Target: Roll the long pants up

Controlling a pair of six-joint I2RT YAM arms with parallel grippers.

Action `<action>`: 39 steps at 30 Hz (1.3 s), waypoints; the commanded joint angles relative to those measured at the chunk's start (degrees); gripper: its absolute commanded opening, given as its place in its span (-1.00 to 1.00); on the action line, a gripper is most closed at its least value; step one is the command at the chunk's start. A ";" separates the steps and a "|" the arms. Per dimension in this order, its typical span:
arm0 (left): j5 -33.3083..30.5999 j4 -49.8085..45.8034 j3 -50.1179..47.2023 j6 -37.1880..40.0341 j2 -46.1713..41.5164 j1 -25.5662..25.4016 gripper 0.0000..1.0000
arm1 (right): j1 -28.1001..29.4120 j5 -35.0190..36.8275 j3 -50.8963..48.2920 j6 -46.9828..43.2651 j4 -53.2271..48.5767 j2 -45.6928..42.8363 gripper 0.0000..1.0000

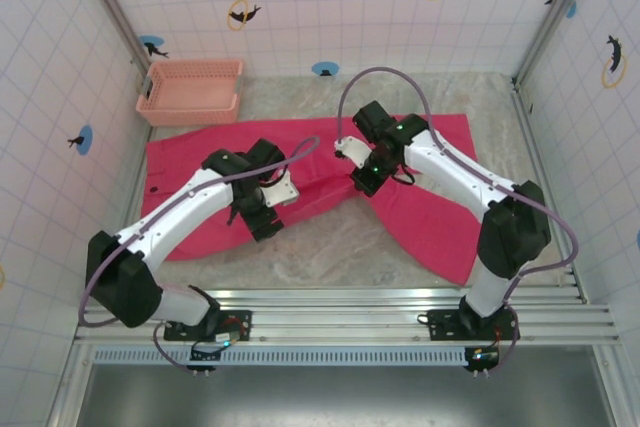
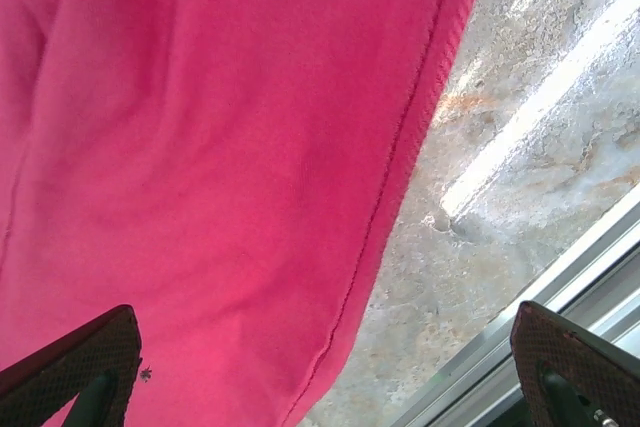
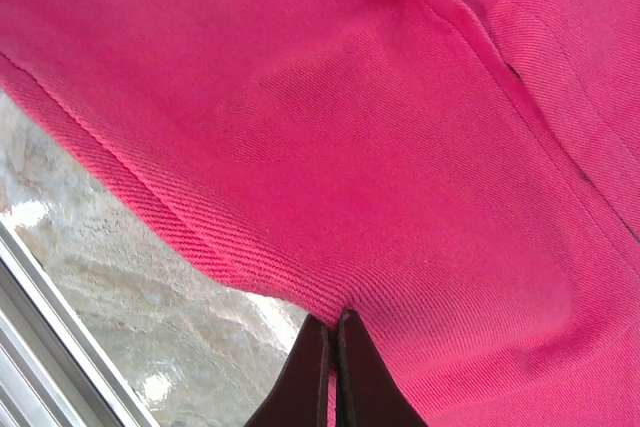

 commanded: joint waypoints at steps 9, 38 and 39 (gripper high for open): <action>-5.33 -0.90 0.52 -7.05 11.12 0.00 0.47 | -3.18 -3.49 4.97 1.66 -0.26 1.31 -1.00; -29.31 -7.94 44.16 1.95 38.70 14.44 -1.00 | -14.72 -3.82 36.25 -0.87 -12.85 26.96 -1.00; -29.54 -7.65 45.79 2.17 39.87 15.04 -1.00 | -15.16 -3.82 40.18 -0.91 -14.12 29.72 -1.00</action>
